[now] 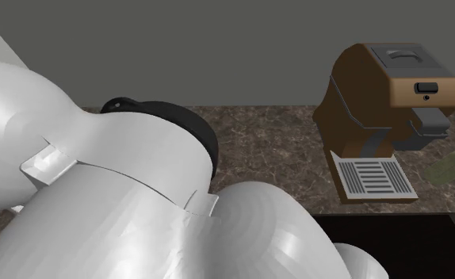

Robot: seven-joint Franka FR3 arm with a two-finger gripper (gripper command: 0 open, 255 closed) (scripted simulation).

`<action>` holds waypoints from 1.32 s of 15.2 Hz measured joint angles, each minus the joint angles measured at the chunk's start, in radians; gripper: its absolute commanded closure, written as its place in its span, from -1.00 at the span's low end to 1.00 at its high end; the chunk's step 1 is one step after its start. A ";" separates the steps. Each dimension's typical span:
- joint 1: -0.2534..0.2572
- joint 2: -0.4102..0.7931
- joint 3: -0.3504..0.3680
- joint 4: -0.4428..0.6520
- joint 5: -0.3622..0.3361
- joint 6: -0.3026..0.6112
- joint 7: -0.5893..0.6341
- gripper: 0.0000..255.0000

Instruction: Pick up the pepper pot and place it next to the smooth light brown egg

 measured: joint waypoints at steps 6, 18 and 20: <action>-0.005 0.016 -0.005 -0.057 -0.009 0.071 0.012 1.00; -0.002 0.079 -0.019 -0.120 -0.033 0.192 0.039 1.00; -0.001 0.091 -0.022 -0.127 -0.038 0.211 0.042 1.00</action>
